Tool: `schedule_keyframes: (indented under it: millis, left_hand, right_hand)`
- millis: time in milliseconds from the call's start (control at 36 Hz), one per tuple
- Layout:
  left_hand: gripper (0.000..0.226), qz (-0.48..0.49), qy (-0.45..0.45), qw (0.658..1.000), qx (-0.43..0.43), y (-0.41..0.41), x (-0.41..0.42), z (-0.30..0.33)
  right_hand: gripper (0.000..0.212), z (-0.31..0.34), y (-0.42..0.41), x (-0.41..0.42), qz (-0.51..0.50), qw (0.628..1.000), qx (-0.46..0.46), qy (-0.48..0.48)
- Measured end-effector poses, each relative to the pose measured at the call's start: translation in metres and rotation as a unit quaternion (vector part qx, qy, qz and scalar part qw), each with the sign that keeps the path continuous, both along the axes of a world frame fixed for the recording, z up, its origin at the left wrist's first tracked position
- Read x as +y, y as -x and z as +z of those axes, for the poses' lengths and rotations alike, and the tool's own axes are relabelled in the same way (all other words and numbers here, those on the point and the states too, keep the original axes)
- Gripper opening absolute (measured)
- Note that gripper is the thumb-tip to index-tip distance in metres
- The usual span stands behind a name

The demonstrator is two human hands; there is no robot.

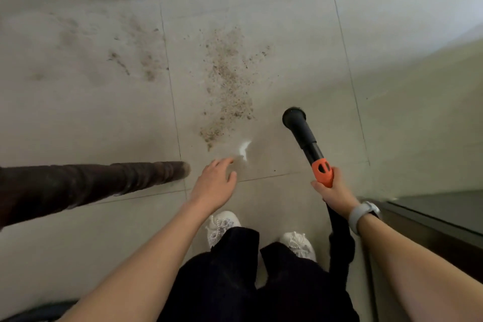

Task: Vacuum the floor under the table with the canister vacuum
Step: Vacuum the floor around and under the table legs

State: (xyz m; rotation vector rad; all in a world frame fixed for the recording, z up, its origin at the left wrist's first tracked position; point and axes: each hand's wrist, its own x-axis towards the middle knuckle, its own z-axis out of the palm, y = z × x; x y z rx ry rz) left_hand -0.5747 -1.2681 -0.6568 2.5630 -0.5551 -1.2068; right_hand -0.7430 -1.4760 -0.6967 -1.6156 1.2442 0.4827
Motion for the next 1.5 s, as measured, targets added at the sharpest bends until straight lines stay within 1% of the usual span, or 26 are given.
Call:
schedule_keyframes:
  millis: [139,194,306,472,667,722,833,972,1028,1083,1139,1194,1250,1306,1389,1500]
  left_hand:
    - [0.047,0.035,0.007,0.998,0.056,0.019,-0.005,0.063]
    - [0.049,0.041,0.014,0.997,0.070,0.022,-0.012,0.086]
    - [0.049,0.030,0.001,0.996,0.078,0.023,-0.023,0.120]
    - [0.049,0.050,0.005,0.993,0.107,0.025,-0.039,0.169]
    - [0.056,0.094,0.028,0.983,0.153,0.027,-0.045,0.214]
    - [0.061,0.109,0.035,0.979,0.168,0.029,-0.048,0.221]
    - [0.074,0.154,0.045,0.968,0.193,0.036,-0.061,0.232]
    - [0.080,0.226,0.060,0.952,0.196,0.050,-0.088,0.224]
    - [0.080,0.262,0.075,0.939,0.209,0.056,-0.094,0.216]
    - [0.076,0.287,0.086,0.928,0.221,0.059,-0.097,0.211]
    - [0.062,0.287,0.094,0.929,0.214,0.060,-0.098,0.207]
    - [0.043,0.293,0.099,0.932,0.190,0.059,-0.099,0.203]
    - [0.030,0.303,0.102,0.931,0.178,0.053,-0.102,0.201]
    - [0.027,0.300,0.110,0.932,0.170,0.044,-0.108,0.201]
    - [0.029,0.282,0.109,0.943,0.141,0.028,-0.118,0.201]
    - [0.033,0.213,0.073,0.969,0.100,0.006,-0.122,0.191]
  right_hand:
    - [0.037,0.079,0.006,0.006,-0.021,0.999,-0.029,0.020]
    - [0.038,0.105,0.005,0.009,-0.023,0.999,-0.042,0.010]
    - [0.032,0.152,-0.007,0.008,-0.007,0.998,-0.055,-0.031]
    - [0.033,0.212,-0.036,-0.006,0.012,0.995,-0.084,-0.046]
    - [0.023,0.260,-0.086,-0.017,-0.052,0.986,-0.142,-0.072]
    - [0.021,0.266,-0.097,-0.017,-0.050,0.983,-0.158,-0.078]
    - [0.015,0.272,-0.106,-0.018,-0.013,0.979,-0.184,-0.089]
    - [0.017,0.269,-0.118,-0.030,-0.033,0.971,-0.199,-0.126]
    - [0.016,0.265,-0.129,-0.036,-0.048,0.967,-0.200,-0.147]
    - [0.011,0.262,-0.142,-0.041,-0.063,0.963,-0.204,-0.167]
    - [0.009,0.259,-0.156,-0.043,-0.061,0.960,-0.211,-0.172]
    - [0.013,0.257,-0.166,-0.045,-0.051,0.959,-0.214,-0.181]
    - [0.020,0.256,-0.174,-0.047,-0.043,0.958,-0.217,-0.184]
    - [0.022,0.256,-0.181,-0.050,-0.053,0.956,-0.224,-0.182]
    - [0.014,0.254,-0.189,-0.060,-0.098,0.949,-0.238,-0.181]
    - [0.014,0.241,-0.198,-0.074,-0.157,0.942,-0.216,-0.202]
